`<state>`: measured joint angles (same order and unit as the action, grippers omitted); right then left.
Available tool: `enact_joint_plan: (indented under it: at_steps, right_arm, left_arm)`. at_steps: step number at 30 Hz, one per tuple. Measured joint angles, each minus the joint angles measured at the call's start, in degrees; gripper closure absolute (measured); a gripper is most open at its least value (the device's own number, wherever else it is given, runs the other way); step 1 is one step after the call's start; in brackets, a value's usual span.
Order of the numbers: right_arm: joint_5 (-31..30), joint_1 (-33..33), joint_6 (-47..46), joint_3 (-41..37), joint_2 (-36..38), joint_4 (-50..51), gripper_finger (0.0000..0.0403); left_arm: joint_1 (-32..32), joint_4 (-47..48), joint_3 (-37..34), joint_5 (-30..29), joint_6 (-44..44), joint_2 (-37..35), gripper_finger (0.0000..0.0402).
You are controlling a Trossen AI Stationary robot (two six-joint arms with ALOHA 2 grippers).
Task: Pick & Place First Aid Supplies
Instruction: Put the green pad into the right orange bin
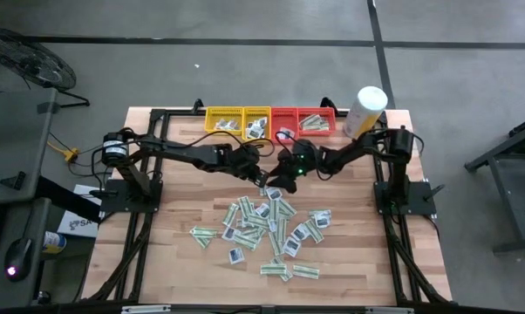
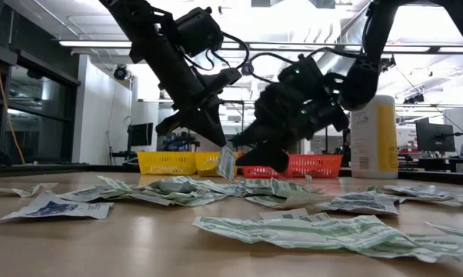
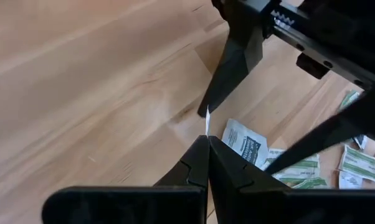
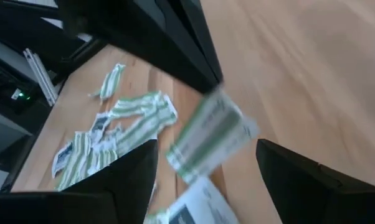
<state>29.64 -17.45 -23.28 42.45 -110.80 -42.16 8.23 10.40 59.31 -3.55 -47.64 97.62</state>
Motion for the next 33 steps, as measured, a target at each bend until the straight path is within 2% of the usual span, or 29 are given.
enact_joint_plan:
  at_steps: [8,13,17,25,33]
  right_arm:
    - [-5.06,0.00,3.69,3.26,-0.13,8.03,0.0136]
    - [-2.03,0.23,4.04,3.26,-0.13,8.11,0.0136]
    - [-1.84,1.20,4.71,3.26,-0.22,8.46,0.0136]
    - [0.56,2.65,3.69,4.49,-3.76,6.73,0.0139]
    - [2.75,3.39,2.29,6.74,-4.50,5.98,0.0179]
  left_arm:
    - [0.00,0.02,0.00,0.42,0.02,-0.02,0.0401]
    - [0.00,0.00,0.00,0.46,0.02,-0.04,0.0401]
    - [0.00,-0.05,0.02,0.48,0.11,-0.04,0.0401]
    - [0.00,-1.03,0.02,0.64,0.92,-0.07,0.0401]
    - [0.00,-1.18,0.02,0.59,0.92,-0.07,0.0401]
